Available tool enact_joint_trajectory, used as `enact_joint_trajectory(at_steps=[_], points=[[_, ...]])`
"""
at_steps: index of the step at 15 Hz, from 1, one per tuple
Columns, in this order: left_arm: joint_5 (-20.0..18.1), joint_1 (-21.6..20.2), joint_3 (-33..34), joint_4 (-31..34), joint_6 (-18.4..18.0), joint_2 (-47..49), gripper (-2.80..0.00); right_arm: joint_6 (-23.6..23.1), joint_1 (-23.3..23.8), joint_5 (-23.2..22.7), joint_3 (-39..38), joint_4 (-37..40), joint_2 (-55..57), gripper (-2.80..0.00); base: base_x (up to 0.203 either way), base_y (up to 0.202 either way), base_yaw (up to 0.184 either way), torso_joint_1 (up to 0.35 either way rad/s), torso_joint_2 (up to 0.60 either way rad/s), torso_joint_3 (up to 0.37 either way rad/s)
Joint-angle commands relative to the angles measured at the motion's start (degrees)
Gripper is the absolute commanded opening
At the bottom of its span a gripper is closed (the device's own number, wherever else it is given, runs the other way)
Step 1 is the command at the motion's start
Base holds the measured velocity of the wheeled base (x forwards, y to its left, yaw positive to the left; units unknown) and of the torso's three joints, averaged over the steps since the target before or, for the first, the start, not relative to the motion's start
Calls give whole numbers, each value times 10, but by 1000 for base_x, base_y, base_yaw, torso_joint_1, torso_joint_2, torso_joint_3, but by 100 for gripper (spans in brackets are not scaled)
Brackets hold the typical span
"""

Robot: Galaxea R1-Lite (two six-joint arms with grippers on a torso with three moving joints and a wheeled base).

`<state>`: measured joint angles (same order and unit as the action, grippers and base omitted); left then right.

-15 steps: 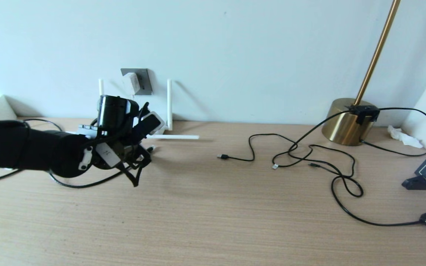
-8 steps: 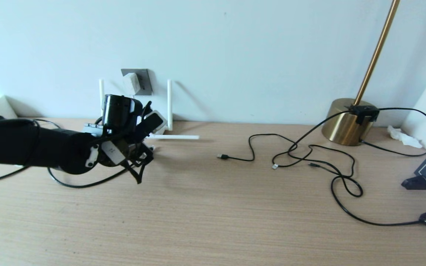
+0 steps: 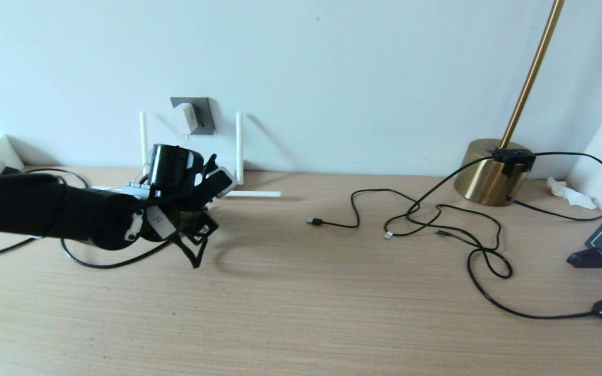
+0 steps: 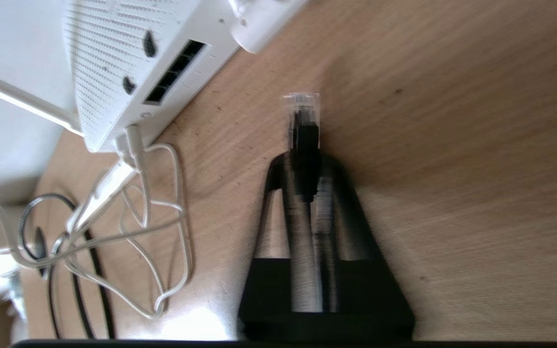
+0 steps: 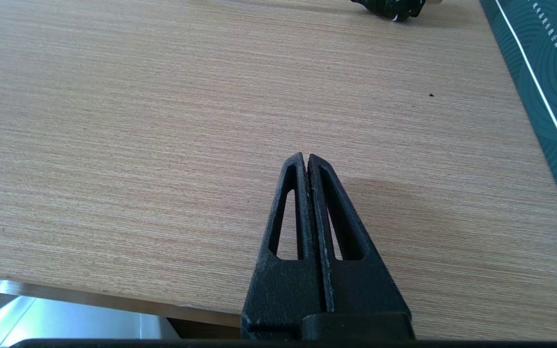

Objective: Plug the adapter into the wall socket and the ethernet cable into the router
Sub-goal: Plug cable into router interface

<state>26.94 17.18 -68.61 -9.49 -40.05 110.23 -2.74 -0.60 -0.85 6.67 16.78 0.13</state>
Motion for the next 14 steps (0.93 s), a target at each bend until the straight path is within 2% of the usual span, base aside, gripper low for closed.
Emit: enact_joint_trajectory(at_steps=[1,3,7,9,11,14], points=[[-41,-25,4,-1,-1,8,-280,2,0,0,1,1,0,-280,0,0,0,0,0,0],[-59,-40,10,-1,2,14,-280,2,0,1,1,1,0,-280,0,0,0,0,0,0],[-60,-40,19,-1,12,-8,-280,1,0,0,1,1,0,-280,0,0,0,0,0,0],[-68,-32,17,15,37,-39,-280,2,0,1,1,1,0,-280,0,0,0,0,0,0],[-100,-27,-3,114,104,-76,-280,2,0,1,1,1,0,-280,0,0,0,0,0,0],[-198,-32,-59,289,283,-110,-280,2,0,1,1,1,0,-280,0,0,0,0,0,0]])
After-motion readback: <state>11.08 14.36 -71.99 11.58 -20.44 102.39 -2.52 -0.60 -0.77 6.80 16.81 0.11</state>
